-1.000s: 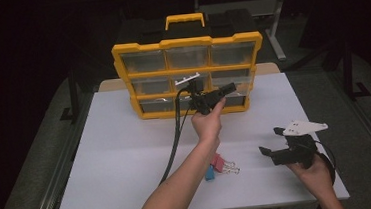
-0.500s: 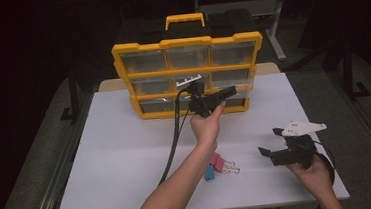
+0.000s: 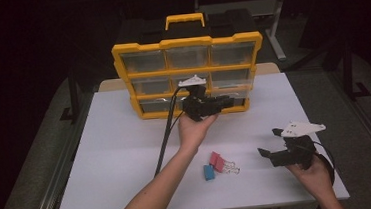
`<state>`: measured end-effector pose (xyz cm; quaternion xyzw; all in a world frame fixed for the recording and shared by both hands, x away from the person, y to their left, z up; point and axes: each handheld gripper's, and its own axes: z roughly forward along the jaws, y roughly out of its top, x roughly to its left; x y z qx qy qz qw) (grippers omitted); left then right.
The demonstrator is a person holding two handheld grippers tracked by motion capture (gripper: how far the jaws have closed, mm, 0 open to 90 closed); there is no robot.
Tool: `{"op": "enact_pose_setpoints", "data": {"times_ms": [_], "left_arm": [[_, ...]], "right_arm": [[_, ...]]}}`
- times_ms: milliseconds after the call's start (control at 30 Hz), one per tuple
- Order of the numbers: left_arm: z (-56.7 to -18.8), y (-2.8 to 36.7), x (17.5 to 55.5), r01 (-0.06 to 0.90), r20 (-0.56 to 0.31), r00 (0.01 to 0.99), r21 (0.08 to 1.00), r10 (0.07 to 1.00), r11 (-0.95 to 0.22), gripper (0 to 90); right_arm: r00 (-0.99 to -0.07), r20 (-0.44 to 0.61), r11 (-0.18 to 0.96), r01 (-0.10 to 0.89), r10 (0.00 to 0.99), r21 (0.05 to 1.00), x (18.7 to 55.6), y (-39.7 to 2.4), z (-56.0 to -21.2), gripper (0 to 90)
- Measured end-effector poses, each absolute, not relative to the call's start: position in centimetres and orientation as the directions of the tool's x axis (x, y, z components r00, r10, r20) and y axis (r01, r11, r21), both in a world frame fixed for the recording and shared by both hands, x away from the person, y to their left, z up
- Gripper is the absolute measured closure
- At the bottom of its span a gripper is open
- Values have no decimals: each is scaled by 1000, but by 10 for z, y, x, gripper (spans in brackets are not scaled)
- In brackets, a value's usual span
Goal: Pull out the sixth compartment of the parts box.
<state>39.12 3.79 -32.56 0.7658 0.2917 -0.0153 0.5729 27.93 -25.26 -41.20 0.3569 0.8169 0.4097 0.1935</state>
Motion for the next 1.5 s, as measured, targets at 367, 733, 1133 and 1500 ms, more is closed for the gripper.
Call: {"op": "enact_pose_setpoints", "data": {"times_ms": [367, 733, 1133, 1500], "left_arm": [[-279, 44, 414, 300, -194, 929, 892, 314, -338, 677], [-256, 30, 437, 180, -30, 961, 822, 275, -540, 623], [-259, 19, 453, 148, 16, 967, 778, 255, -610, 604], [-267, 8, 456, 137, 17, 974, 753, 227, -644, 614]], "right_arm": [[-682, -19, 411, 419, 731, 810, 280, -251, -412, 142], [-701, -30, 429, 402, 713, 809, 282, -251, -413, 142], [-707, -17, 424, 405, 707, 810, 283, -253, -413, 142], [-712, -11, 424, 405, 702, 810, 281, -251, -413, 142]]}}
